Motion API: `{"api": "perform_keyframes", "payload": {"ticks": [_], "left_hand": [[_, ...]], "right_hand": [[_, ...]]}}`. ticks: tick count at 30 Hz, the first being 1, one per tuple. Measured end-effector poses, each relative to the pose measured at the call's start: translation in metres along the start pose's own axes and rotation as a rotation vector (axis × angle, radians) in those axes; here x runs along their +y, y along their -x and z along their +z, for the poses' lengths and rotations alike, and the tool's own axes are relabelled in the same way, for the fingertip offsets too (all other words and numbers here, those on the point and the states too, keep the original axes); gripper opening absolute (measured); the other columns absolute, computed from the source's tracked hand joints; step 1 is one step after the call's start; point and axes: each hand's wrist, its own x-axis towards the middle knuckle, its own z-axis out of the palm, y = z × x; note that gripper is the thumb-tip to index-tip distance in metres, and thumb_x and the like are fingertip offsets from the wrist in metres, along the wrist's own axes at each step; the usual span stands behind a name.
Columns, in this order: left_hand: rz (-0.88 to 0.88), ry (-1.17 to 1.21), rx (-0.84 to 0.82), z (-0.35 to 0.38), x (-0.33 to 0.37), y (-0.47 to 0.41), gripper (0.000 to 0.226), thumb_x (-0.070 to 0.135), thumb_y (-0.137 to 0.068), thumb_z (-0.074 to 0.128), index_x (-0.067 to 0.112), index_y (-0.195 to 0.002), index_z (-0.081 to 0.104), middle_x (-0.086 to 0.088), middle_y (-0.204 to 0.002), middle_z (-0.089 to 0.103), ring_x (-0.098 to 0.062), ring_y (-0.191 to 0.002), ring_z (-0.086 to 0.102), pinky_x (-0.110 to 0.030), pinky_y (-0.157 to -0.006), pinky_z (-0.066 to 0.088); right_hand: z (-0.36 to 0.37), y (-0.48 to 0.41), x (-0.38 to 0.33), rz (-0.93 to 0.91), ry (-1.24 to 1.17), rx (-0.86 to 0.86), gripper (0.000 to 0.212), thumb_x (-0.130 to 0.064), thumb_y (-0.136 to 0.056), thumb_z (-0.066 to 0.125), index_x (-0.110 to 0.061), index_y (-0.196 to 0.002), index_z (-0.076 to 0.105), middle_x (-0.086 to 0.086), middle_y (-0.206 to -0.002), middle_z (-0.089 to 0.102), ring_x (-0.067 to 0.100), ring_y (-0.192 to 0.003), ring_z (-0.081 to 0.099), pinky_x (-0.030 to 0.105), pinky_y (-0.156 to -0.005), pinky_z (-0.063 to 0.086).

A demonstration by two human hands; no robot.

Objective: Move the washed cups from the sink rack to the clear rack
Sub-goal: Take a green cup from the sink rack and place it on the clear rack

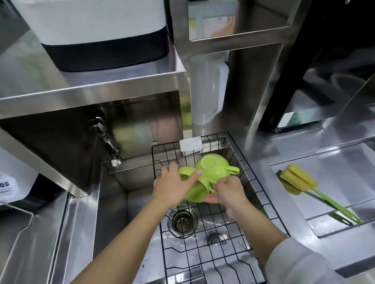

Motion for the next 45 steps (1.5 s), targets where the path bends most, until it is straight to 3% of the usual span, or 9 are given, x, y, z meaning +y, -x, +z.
{"api": "perform_keyframes", "payload": {"ticks": [10, 14, 18, 22, 24, 28, 34, 40, 45], "left_hand": [[0.069, 0.237, 0.015, -0.046, -0.013, 0.021, 0.092, 0.052, -0.057, 0.078, 0.013, -0.127, 0.034, 0.001, -0.112, 0.029, -0.020, -0.121, 0.032, -0.029, -0.101, 0.028], [0.147, 0.320, -0.028, -0.077, -0.025, 0.047, 0.067, 0.044, -0.057, 0.082, 0.033, -0.109, 0.041, 0.002, -0.117, 0.042, -0.018, -0.120, 0.039, -0.032, -0.099, 0.035], [0.132, 0.295, 0.154, -0.111, -0.044, 0.079, 0.092, 0.052, -0.045, 0.083, 0.021, -0.119, 0.039, 0.001, -0.118, 0.051, -0.019, -0.112, 0.049, -0.041, -0.097, 0.042], [0.138, 0.344, 0.309, -0.149, -0.078, 0.118, 0.090, 0.050, -0.040, 0.085, 0.026, -0.115, 0.041, 0.010, -0.106, 0.051, -0.013, -0.105, 0.051, -0.035, -0.091, 0.046], [0.136, 0.364, 0.385, -0.168, -0.098, 0.139, 0.090, 0.059, -0.033, 0.079, 0.034, -0.111, 0.040, 0.015, -0.107, 0.051, -0.009, -0.104, 0.052, -0.032, -0.089, 0.046], [0.121, 0.375, 0.507, -0.208, -0.142, 0.178, 0.091, 0.058, -0.034, 0.081, 0.037, -0.111, 0.038, 0.017, -0.110, 0.052, -0.008, -0.105, 0.052, -0.031, -0.089, 0.046], [0.096, 0.412, 0.592, -0.254, -0.215, 0.221, 0.084, 0.041, -0.039, 0.091, 0.043, -0.104, 0.037, 0.023, -0.105, 0.050, 0.014, -0.098, 0.047, 0.001, -0.074, 0.037], [0.052, 0.391, 0.534, -0.283, -0.277, 0.234, 0.094, 0.039, -0.038, 0.091, 0.035, -0.114, 0.035, 0.023, -0.107, 0.047, 0.000, -0.102, 0.051, -0.023, -0.086, 0.042], [0.062, 0.351, 0.401, -0.297, -0.310, 0.231, 0.093, 0.032, -0.041, 0.091, 0.033, -0.115, 0.035, 0.024, -0.108, 0.046, -0.003, -0.101, 0.051, -0.020, -0.082, 0.043]], "right_hand": [[0.011, 0.032, -0.018, -0.394, 0.194, 0.033, 0.032, 0.009, -0.086, 0.049, -0.021, -0.073, 0.047, 0.004, -0.077, 0.052, 0.027, -0.065, 0.065, 0.049, -0.069, 0.058], [0.033, 0.051, -0.033, -0.580, 0.174, -0.011, 0.035, 0.008, -0.087, 0.048, -0.024, -0.072, 0.051, -0.002, -0.080, 0.058, 0.022, -0.074, 0.063, 0.028, -0.061, 0.060], [0.063, 0.075, -0.046, -0.751, 0.214, -0.038, 0.039, 0.006, -0.087, 0.050, -0.029, -0.070, 0.049, -0.007, -0.075, 0.060, 0.004, -0.057, 0.063, 0.011, -0.054, 0.052], [0.103, 0.104, -0.051, -0.946, 0.260, -0.133, 0.033, 0.006, -0.085, 0.054, -0.026, -0.074, 0.053, -0.007, -0.075, 0.060, -0.003, -0.064, 0.063, 0.015, -0.061, 0.054], [0.128, 0.120, -0.053, -1.057, 0.261, -0.146, 0.022, 0.001, -0.084, 0.056, -0.020, -0.081, 0.057, -0.009, -0.070, 0.059, 0.001, -0.064, 0.061, 0.007, -0.059, 0.048], [0.185, 0.156, -0.057, -1.194, 0.241, -0.189, 0.018, -0.010, -0.081, 0.054, -0.027, -0.087, 0.055, 0.001, -0.070, 0.055, 0.022, -0.061, 0.056, 0.026, -0.056, 0.049], [0.270, 0.193, -0.044, -1.269, 0.304, -0.312, 0.010, -0.012, -0.081, 0.056, -0.012, -0.088, 0.062, -0.038, -0.080, 0.056, -0.009, -0.068, 0.054, 0.004, -0.061, 0.040], [0.325, 0.212, -0.022, -1.375, 0.428, -0.271, 0.014, -0.029, -0.079, 0.052, -0.022, -0.089, 0.058, -0.011, -0.082, 0.059, -0.001, -0.070, 0.041, 0.003, -0.071, 0.035], [0.343, 0.224, -0.007, -1.437, 0.523, -0.235, 0.023, -0.030, -0.076, 0.053, -0.011, -0.082, 0.064, -0.005, -0.075, 0.069, 0.007, -0.071, 0.042, 0.025, -0.071, 0.036]]}}
